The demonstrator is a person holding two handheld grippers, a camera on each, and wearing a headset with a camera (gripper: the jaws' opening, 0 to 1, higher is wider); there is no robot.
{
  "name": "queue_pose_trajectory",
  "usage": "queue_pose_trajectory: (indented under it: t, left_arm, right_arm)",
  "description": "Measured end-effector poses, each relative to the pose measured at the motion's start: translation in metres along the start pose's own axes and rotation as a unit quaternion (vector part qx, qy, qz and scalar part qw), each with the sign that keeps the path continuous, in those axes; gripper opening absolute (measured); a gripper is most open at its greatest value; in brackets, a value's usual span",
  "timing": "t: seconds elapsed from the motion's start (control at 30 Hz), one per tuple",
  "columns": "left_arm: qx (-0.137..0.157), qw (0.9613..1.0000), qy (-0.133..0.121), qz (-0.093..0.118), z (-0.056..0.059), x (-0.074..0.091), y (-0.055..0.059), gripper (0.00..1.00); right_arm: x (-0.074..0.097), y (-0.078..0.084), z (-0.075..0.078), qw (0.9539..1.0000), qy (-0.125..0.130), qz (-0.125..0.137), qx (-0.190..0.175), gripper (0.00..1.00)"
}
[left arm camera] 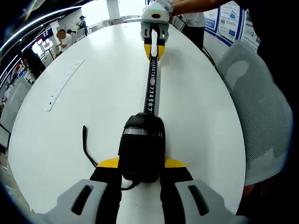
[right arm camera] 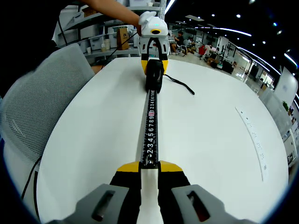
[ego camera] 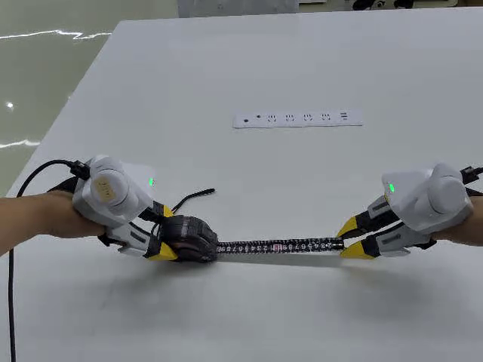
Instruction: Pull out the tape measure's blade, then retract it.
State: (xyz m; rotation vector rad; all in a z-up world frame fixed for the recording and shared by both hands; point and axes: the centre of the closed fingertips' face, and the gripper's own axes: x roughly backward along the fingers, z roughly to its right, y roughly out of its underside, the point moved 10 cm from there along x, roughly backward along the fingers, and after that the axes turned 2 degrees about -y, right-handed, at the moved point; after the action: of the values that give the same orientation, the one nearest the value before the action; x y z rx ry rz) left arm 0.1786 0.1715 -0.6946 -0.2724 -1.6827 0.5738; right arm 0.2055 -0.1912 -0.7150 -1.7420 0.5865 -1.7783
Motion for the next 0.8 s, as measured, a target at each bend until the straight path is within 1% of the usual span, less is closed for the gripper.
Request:
queue_pose_trajectory:
  t: [0.33,0.5,0.6,0.8]
  left_arm:
    - [0.0,1.0,0.001,0.0,0.0013,0.0,-0.0024,0.26]
    - [-0.001,1.0,0.001,0.0,0.003,0.0007,-0.0052,0.26]
    - [-0.001,1.0,0.001,-0.001,0.0021,0.0003,-0.0039,0.26]
    - [0.0,1.0,0.001,-0.001,0.0004,-0.0003,-0.0014,0.26]
  right_arm:
    - [0.004,0.0007,-0.0012,1.0,0.001,-0.003,-0.001,0.11]
    - [0.0054,0.0042,-0.0005,1.0,0.002,-0.003,-0.003,0.11]
    - [0.0058,0.0066,0.0002,1.0,0.003,-0.003,-0.004,0.11]
    - [0.0083,0.0063,-0.0005,1.0,0.004,-0.003,-0.006,0.11]
